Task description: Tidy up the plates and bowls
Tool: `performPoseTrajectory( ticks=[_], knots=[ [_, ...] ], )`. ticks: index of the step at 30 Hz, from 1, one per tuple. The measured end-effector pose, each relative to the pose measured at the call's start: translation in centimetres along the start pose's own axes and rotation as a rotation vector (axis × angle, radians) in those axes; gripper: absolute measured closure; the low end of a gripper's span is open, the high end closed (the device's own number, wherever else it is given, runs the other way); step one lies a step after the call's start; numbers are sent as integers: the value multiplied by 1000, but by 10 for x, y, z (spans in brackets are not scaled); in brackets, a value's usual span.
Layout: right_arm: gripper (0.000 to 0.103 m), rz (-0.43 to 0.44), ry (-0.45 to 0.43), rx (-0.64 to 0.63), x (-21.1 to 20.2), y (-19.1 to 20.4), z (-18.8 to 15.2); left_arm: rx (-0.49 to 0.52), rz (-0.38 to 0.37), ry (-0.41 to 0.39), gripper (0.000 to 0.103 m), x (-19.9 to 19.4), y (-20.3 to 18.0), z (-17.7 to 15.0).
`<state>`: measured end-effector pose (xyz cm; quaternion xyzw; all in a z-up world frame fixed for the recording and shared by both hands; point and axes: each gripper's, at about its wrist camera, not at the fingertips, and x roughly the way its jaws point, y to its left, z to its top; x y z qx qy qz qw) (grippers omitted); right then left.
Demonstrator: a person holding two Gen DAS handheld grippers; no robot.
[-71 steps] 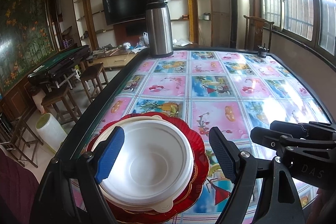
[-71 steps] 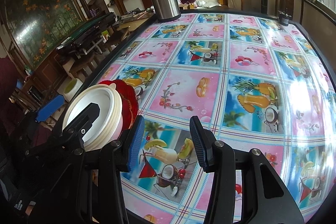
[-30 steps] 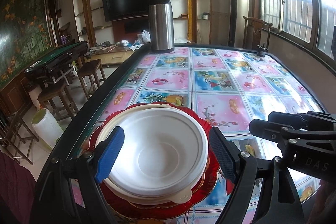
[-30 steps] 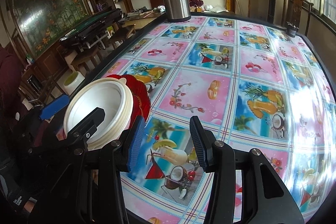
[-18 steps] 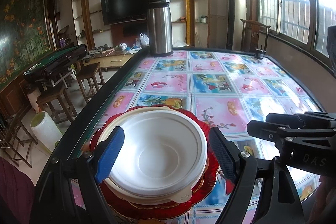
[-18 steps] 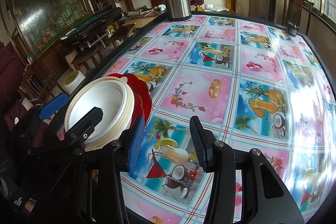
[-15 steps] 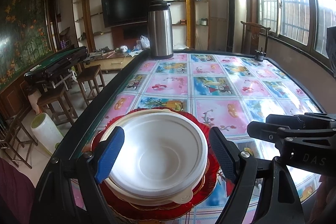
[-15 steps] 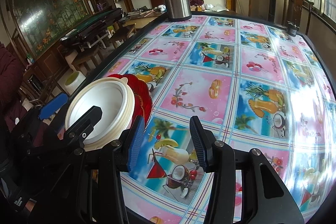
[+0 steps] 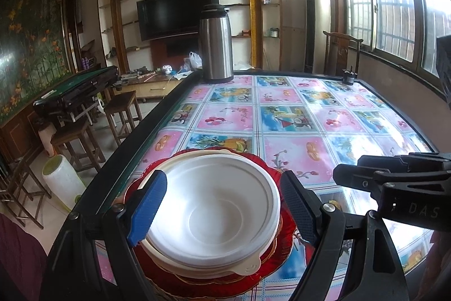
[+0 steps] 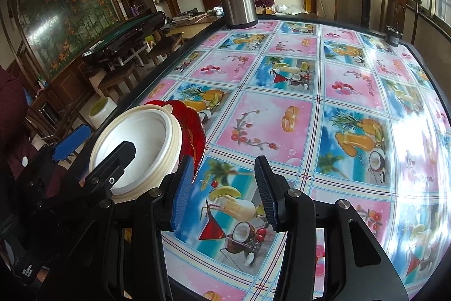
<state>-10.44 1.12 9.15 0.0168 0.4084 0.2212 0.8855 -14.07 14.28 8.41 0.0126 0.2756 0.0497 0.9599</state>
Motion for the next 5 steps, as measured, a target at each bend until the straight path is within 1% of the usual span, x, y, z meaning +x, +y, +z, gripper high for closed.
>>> performPoseTrajectory(
  ticks=[5],
  knots=[
    [58, -2, -2, 3, -2, -1, 1, 22, 22, -4, 20, -2, -3, -1]
  ],
)
